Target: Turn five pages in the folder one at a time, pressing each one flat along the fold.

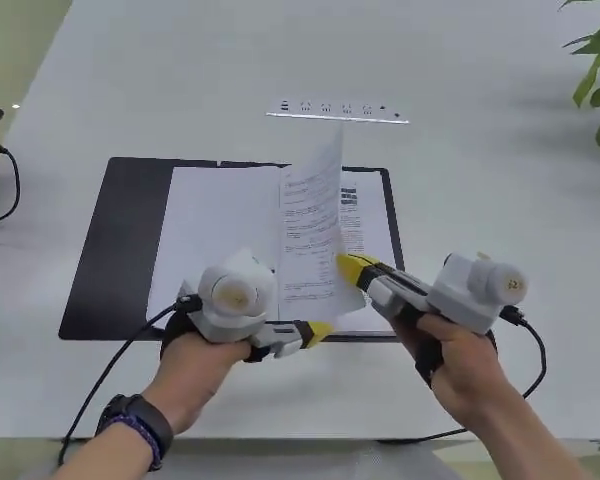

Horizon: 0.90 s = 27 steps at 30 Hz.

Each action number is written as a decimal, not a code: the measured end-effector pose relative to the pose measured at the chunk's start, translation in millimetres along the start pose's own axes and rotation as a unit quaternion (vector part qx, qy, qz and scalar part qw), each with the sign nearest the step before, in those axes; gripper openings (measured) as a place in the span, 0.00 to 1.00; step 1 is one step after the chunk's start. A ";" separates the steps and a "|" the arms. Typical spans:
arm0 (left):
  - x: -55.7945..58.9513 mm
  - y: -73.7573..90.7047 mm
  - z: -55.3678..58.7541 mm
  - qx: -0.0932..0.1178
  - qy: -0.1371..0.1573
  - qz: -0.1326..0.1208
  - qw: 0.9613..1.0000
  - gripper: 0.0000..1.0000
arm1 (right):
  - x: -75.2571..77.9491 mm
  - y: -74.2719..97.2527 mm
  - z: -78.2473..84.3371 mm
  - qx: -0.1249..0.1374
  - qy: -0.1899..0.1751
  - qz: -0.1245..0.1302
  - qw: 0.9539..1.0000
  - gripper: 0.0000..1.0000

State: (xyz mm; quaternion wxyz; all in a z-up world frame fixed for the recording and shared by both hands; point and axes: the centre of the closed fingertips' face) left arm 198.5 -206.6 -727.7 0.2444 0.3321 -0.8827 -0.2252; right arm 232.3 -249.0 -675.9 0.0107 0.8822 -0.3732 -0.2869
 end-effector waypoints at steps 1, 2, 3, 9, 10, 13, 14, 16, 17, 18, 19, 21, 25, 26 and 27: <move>-2.6 3.6 -0.3 0.002 0.001 -0.003 1.000 0.69 | -2.2 -1.3 -0.2 0.001 0.001 -0.001 1.000 0.00; -4.2 6.0 -0.7 0.004 0.002 -0.005 1.000 0.69 | -5.8 -3.6 -0.3 0.000 0.002 -0.003 1.000 0.00; -5.6 8.4 -1.1 0.005 0.003 -0.007 1.000 0.69 | -8.0 -5.1 -0.3 -0.001 0.003 -0.004 1.000 0.00; -15.4 24.9 -3.1 0.015 0.005 -0.019 1.000 0.69 | -20.6 -16.4 -1.6 0.005 0.003 -0.013 1.000 0.00; -17.4 28.2 -3.5 0.017 0.006 -0.022 1.000 0.69 | -24.4 -19.1 -2.4 0.007 0.001 -0.016 1.000 0.00; -21.2 35.7 -4.2 0.022 0.007 -0.026 0.999 0.69 | -31.7 -25.6 -2.5 0.006 0.003 -0.022 1.000 0.00; -21.8 36.8 -4.2 0.022 0.007 -0.027 0.999 0.69 | -33.2 -26.5 -2.9 0.006 0.003 -0.023 1.000 0.00; -23.6 42.3 -4.3 0.025 0.009 -0.030 0.999 0.69 | -38.3 -31.6 -3.6 0.005 0.003 -0.028 1.000 0.00; -24.4 45.7 -3.3 0.026 0.011 -0.032 0.999 0.69 | -40.8 -34.7 -3.8 0.006 0.002 -0.031 1.000 0.00; -24.6 48.1 -2.6 0.027 0.011 -0.033 0.999 0.69 | -43.0 -36.6 -4.1 0.006 0.001 -0.033 0.999 0.00; -24.9 51.9 -1.5 0.029 0.012 -0.034 0.999 0.69 | -46.0 -39.7 -4.4 0.007 0.000 -0.036 0.999 0.00; -26.9 57.2 1.0 0.029 0.011 -0.037 0.999 0.69 | -51.5 -45.1 -4.0 0.006 -0.002 -0.040 0.999 0.00; -33.1 68.4 4.0 0.032 0.016 -0.045 0.998 0.69 | -59.4 -55.1 -4.6 0.009 -0.008 -0.049 0.999 0.00; -35.8 72.2 4.6 0.034 0.019 -0.049 0.998 0.69 | -62.5 -58.6 -4.5 0.010 -0.011 -0.052 0.999 0.00; -37.7 74.6 4.6 0.036 0.021 -0.052 0.998 0.69 | -64.4 -60.9 -4.4 0.011 -0.015 -0.053 0.998 0.00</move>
Point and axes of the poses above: the centre of the closed fingertips' face, and the gripper's own axes: y roughly backward along the fingers, x roughly to its right, z roughly out of its underside, and after that the axes turned 8 degrees about y, right-handed
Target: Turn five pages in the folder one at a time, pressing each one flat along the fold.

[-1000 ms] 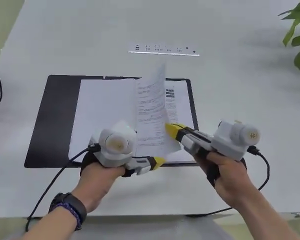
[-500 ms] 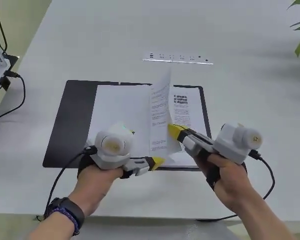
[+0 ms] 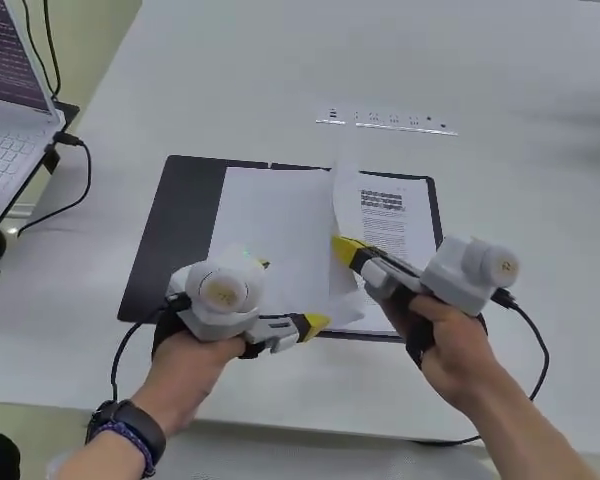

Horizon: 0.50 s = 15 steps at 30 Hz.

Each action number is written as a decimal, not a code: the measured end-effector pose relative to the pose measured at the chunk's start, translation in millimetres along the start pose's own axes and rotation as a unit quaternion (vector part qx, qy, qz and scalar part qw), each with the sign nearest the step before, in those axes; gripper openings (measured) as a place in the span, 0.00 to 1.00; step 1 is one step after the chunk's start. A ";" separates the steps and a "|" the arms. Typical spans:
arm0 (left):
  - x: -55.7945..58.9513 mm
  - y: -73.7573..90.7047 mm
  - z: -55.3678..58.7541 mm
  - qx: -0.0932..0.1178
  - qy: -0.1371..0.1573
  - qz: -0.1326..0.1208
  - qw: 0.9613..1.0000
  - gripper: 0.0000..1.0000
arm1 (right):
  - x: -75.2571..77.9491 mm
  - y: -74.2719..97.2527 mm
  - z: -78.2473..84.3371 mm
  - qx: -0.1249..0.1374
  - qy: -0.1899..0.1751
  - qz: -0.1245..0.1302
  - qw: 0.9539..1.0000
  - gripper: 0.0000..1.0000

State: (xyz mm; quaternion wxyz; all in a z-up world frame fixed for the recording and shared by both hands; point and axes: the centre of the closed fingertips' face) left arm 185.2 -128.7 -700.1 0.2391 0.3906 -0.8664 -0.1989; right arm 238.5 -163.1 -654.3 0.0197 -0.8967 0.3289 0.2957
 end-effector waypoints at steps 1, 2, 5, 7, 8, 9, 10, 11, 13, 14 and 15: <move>-3.0 3.4 -0.4 0.002 0.002 -0.004 1.000 0.69 | -2.1 -3.4 0.3 0.002 -0.004 -0.001 1.000 0.00; -5.5 5.7 -0.5 0.004 0.003 -0.007 1.000 0.69 | -3.7 -5.7 0.3 0.003 -0.006 -0.002 1.000 0.00; -14.1 13.9 -1.4 0.012 0.010 -0.016 1.000 0.69 | -10.0 -14.6 0.1 0.007 -0.013 -0.010 1.000 0.00; -18.1 18.3 -2.0 0.015 0.012 -0.022 1.000 0.69 | -13.0 -20.2 0.0 0.008 -0.017 -0.013 1.000 0.00; -20.0 20.0 -2.2 0.016 0.013 -0.024 1.000 0.69 | -14.1 -22.4 0.0 0.008 -0.020 -0.015 1.000 0.00; -21.8 21.7 -2.6 0.017 0.014 -0.026 0.999 0.69 | -15.1 -24.5 -0.2 0.009 -0.022 -0.016 1.000 0.00; -24.4 24.2 -3.8 0.020 0.016 -0.029 0.999 0.69 | -16.1 -27.8 -0.5 0.010 -0.025 -0.018 0.999 0.00; -26.5 25.8 -4.1 0.021 0.017 -0.031 0.999 0.69 | -16.3 -29.7 -0.8 0.010 -0.028 -0.018 0.999 0.00; -31.4 29.9 -4.9 0.024 0.020 -0.037 0.999 0.69 | -17.0 -35.0 -2.3 0.012 -0.032 -0.020 0.999 0.00; -33.9 32.5 -5.2 0.027 0.023 -0.040 0.999 0.69 | -18.2 -38.1 -3.1 0.012 -0.034 -0.023 0.999 0.00; -34.9 33.5 -5.2 0.027 0.024 -0.041 0.999 0.69 | -18.7 -39.1 -3.4 0.012 -0.035 -0.024 0.999 0.00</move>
Point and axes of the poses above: the centre of the closed fingertips' face, and the gripper's own axes: y roughly backward along the fingers, x roughly to its right, z roughly out of its underside, and after that the axes turned 8 degrees about y, right-handed
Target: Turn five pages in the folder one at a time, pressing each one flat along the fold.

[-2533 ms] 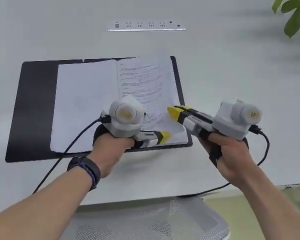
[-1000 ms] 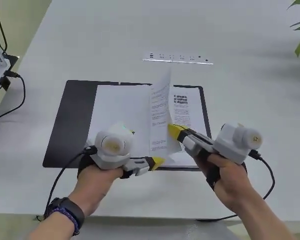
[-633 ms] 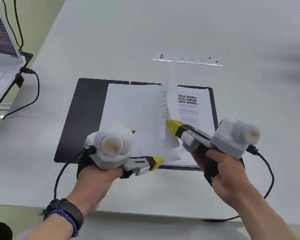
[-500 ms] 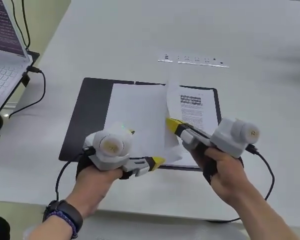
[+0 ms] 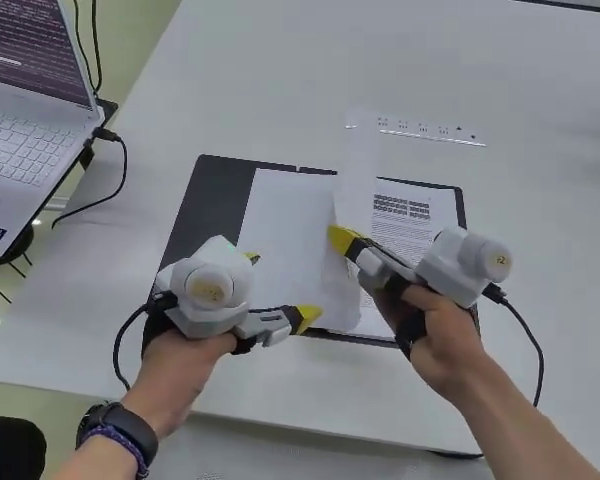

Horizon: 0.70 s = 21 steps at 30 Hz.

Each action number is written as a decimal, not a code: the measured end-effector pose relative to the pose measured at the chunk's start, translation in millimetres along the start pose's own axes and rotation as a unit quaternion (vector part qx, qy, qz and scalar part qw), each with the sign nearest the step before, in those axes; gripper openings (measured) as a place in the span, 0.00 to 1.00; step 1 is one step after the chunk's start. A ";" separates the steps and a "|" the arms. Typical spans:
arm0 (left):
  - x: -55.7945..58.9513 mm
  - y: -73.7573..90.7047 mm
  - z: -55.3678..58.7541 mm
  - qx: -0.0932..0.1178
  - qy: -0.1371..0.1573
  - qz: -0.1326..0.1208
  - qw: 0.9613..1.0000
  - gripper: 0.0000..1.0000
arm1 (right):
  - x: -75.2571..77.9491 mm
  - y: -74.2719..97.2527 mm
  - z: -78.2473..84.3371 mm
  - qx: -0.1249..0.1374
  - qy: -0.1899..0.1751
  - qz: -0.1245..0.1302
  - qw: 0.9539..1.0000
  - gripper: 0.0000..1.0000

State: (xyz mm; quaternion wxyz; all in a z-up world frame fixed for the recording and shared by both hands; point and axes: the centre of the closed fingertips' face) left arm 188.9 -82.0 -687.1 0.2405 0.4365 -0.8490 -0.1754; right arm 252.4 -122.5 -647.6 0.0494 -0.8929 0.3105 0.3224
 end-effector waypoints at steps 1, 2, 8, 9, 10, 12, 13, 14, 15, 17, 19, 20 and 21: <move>-2.6 2.3 0.2 0.002 0.002 -0.004 1.000 0.69 | -1.5 -3.2 0.0 -0.001 -0.001 -0.002 1.000 0.00; -4.4 3.9 0.3 0.003 0.004 -0.006 1.000 0.69 | -2.0 -5.2 0.2 -0.002 -0.001 -0.004 1.000 0.00; -16.5 12.7 2.4 0.008 0.019 -0.021 1.000 0.69 | -5.3 -19.9 6.7 -0.006 -0.014 -0.011 1.000 0.00; -17.3 13.8 2.0 0.009 0.020 -0.023 1.000 0.69 | -5.8 -21.9 7.9 -0.008 -0.015 -0.012 1.000 0.00; -19.0 15.3 1.3 0.011 0.022 -0.025 0.999 0.69 | -6.2 -25.0 9.8 -0.010 -0.017 -0.014 1.000 0.00; -21.0 17.0 1.0 0.013 0.025 -0.027 0.999 0.69 | -7.5 -30.2 12.4 -0.012 -0.020 -0.016 1.000 0.00; -21.5 17.5 1.2 0.013 0.024 -0.028 0.999 0.69 | -7.9 -32.3 13.3 -0.012 -0.021 -0.017 1.000 0.00; -22.0 18.3 1.2 0.013 0.024 -0.028 0.999 0.69 | -8.7 -34.8 14.9 -0.012 -0.025 -0.018 0.999 0.00; -22.4 19.0 1.2 0.013 0.024 -0.029 0.999 0.69 | -9.2 -36.8 16.0 -0.013 -0.028 -0.018 0.999 0.00; -23.8 20.3 1.5 0.014 0.025 -0.030 0.999 0.69 | -10.6 -41.7 20.1 -0.016 -0.033 -0.020 0.999 0.00; -24.4 21.1 1.6 0.013 0.026 -0.031 0.999 0.69 | -12.1 -45.2 24.6 -0.022 -0.034 -0.021 0.999 0.00; -25.0 21.6 1.5 0.014 0.026 -0.032 0.999 0.69 | -12.4 -47.4 28.1 -0.026 -0.033 -0.021 0.999 0.00; -26.1 22.7 0.9 0.014 0.027 -0.033 0.999 0.69 | -12.1 -48.7 30.5 -0.029 -0.033 -0.020 0.999 0.00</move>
Point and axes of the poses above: the centre of the closed fingertips' face, and the gripper's own axes: y roughly backward along the fingers, x roughly to its right, z roughly out of its underside, and after that the axes turned 8 degrees about y, right-handed
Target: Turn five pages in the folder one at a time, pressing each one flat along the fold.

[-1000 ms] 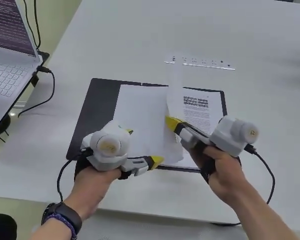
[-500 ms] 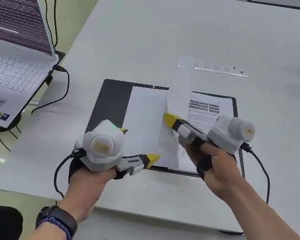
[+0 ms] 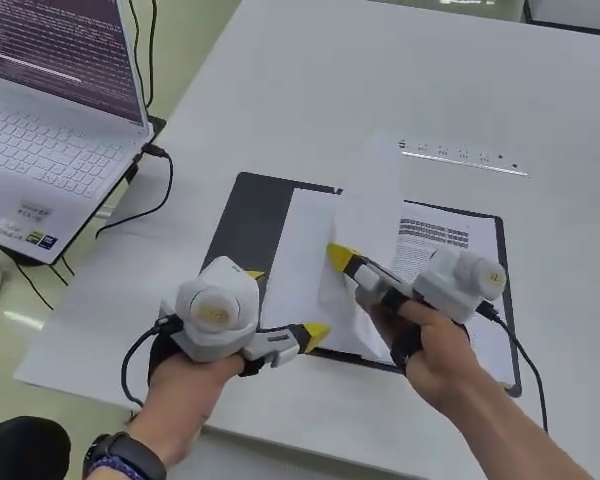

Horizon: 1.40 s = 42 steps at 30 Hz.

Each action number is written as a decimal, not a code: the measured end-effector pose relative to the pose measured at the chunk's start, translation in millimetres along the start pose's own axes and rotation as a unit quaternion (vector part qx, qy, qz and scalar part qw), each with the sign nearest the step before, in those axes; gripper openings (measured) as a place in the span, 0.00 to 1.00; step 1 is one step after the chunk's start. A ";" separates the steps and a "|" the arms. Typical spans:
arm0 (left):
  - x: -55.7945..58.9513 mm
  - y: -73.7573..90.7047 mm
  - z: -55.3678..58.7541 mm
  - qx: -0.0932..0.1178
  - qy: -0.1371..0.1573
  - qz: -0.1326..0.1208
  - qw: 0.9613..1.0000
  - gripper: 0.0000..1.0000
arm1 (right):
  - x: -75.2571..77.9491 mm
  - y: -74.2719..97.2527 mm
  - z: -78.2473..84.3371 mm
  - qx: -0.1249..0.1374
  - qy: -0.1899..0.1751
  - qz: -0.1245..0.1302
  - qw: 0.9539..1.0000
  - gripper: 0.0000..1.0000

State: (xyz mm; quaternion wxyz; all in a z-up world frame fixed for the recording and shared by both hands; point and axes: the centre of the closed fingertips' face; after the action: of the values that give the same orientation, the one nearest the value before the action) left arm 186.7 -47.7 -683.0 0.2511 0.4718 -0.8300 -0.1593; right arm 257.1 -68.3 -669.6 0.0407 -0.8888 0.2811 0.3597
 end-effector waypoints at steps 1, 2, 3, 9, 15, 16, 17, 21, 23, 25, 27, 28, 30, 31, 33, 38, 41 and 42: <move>-1.0 0.6 -0.4 0.000 0.001 -0.001 1.000 0.68 | 0.9 -2.4 3.1 -0.004 0.000 0.001 1.000 0.00; -3.0 1.4 -0.6 0.002 0.002 -0.001 1.000 0.68 | 1.3 -3.7 5.3 -0.007 0.000 0.001 1.000 0.00; -3.7 2.1 -0.9 0.002 0.003 -0.001 1.000 0.68 | 1.8 -4.8 7.1 -0.010 0.000 0.001 1.000 0.00; -10.3 7.3 -3.4 0.006 0.005 -0.009 1.000 0.67 | 4.7 -12.4 19.5 -0.021 -0.009 0.002 1.000 0.00; -15.3 9.8 -3.6 0.008 0.009 -0.012 1.000 0.67 | 6.5 -21.1 30.5 -0.031 -0.020 0.002 0.999 0.00; -15.9 10.3 -3.4 0.008 0.010 -0.012 1.000 0.67 | 6.7 -21.5 31.3 -0.032 -0.020 0.002 0.999 0.00; -16.2 10.6 -3.2 0.008 0.010 -0.012 1.000 0.67 | 6.6 -23.1 34.1 -0.034 -0.022 0.002 0.999 0.00; -18.9 12.3 -0.8 0.006 0.013 -0.013 1.000 0.66 | 6.6 -27.0 42.1 -0.041 -0.030 0.004 0.999 0.00; -20.2 12.9 0.3 0.005 0.014 -0.014 1.000 0.66 | 8.0 -28.4 45.8 -0.042 -0.034 0.006 0.999 0.00; -21.3 13.9 0.5 0.005 0.017 -0.014 1.000 0.66 | 9.4 -30.8 49.7 -0.045 -0.040 0.008 0.998 0.00; -22.6 13.9 1.2 0.004 0.017 -0.014 1.000 0.66 | 10.1 -32.6 52.2 -0.046 -0.042 0.008 0.998 0.00; -23.3 13.9 2.0 0.003 0.017 -0.015 1.000 0.65 | 10.6 -34.1 54.4 -0.047 -0.045 0.009 0.998 0.00; -25.0 13.8 3.2 0.001 0.016 -0.015 1.000 0.65 | 11.5 -36.6 58.9 -0.052 -0.048 0.010 0.997 0.00; -27.8 13.6 4.6 -0.002 0.013 -0.017 1.000 0.65 | 12.2 -37.6 60.5 -0.054 -0.048 0.010 0.997 0.00; -33.4 14.0 5.5 -0.003 0.015 -0.021 1.000 0.65 | 13.4 -39.7 64.5 -0.059 -0.051 0.009 0.997 0.00; -40.8 15.3 4.8 -0.003 0.019 -0.026 0.999 0.65 | 18.4 -41.8 73.1 -0.068 -0.064 0.011 0.996 0.00; -42.3 14.5 5.4 -0.004 0.021 -0.025 0.999 0.65 | 21.5 -44.6 78.5 -0.072 -0.069 0.012 0.995 0.00; -42.0 14.3 6.5 -0.007 0.022 -0.023 0.999 0.64 | 22.0 -45.0 79.4 -0.072 -0.070 0.012 0.995 0.00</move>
State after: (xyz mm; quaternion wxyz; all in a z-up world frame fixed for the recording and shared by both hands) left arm 191.0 -4.0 -692.4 0.2690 0.4925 -0.8119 -0.1605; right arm 244.8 -19.1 -748.7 -0.0086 -0.8587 0.2615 0.4407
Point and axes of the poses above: the centre of the closed fingertips' face, and the gripper's own axes: y roughly backward along the fingers, x roughly to its right, z roughly out of its underside, and after that the axes turned 8 degrees about y, right-handed
